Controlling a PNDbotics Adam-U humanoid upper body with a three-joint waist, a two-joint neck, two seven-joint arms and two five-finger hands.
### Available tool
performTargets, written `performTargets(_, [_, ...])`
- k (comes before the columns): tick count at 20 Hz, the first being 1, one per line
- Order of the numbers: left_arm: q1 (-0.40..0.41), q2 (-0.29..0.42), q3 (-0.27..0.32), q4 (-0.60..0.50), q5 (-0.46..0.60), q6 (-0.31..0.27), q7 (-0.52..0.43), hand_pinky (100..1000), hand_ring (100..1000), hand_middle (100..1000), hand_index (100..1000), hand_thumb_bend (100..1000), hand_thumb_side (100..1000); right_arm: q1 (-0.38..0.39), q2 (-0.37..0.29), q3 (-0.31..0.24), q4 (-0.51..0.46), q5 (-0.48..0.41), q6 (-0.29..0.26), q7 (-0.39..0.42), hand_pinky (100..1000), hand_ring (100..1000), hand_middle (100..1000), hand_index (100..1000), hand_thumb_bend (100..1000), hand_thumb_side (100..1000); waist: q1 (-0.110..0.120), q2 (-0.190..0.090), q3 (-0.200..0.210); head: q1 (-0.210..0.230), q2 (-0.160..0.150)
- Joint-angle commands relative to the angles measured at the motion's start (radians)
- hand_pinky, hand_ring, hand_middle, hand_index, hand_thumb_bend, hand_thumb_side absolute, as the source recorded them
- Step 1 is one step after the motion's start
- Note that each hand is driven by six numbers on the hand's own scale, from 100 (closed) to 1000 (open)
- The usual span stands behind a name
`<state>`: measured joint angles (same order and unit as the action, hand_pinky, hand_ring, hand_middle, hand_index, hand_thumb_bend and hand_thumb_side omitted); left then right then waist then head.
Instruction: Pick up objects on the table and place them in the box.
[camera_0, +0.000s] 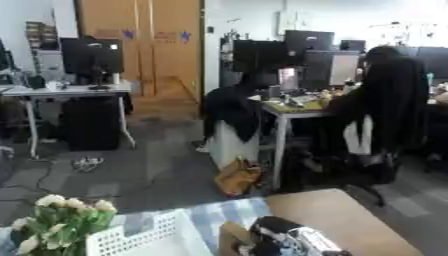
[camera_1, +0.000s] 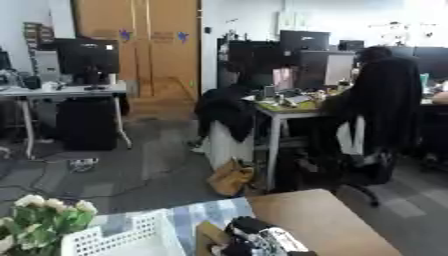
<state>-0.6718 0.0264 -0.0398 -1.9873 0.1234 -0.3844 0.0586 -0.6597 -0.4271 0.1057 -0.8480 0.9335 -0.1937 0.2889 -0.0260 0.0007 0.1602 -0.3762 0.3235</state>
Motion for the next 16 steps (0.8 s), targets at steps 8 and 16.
performTargets(8, [-0.020, 0.000, 0.005, -0.013, -0.005, 0.000, 0.004, 776, 967, 891, 988, 100, 817, -0.019, -0.024, -0.010, -0.005, 0.005, -0.002, -0.021, 629, 468, 270, 413, 251, 761, 0.015, 0.003, -0.004, -0.006, 0.009])
performTargets(16, [-0.016, 0.002, 0.005, -0.013, -0.002, 0.002, 0.004, 776, 967, 891, 988, 100, 815, -0.017, -0.024, -0.013, -0.007, -0.001, 0.006, -0.065, 572, 406, 172, 359, 100, 689, 0.014, 0.000, -0.010, -0.006, 0.019])
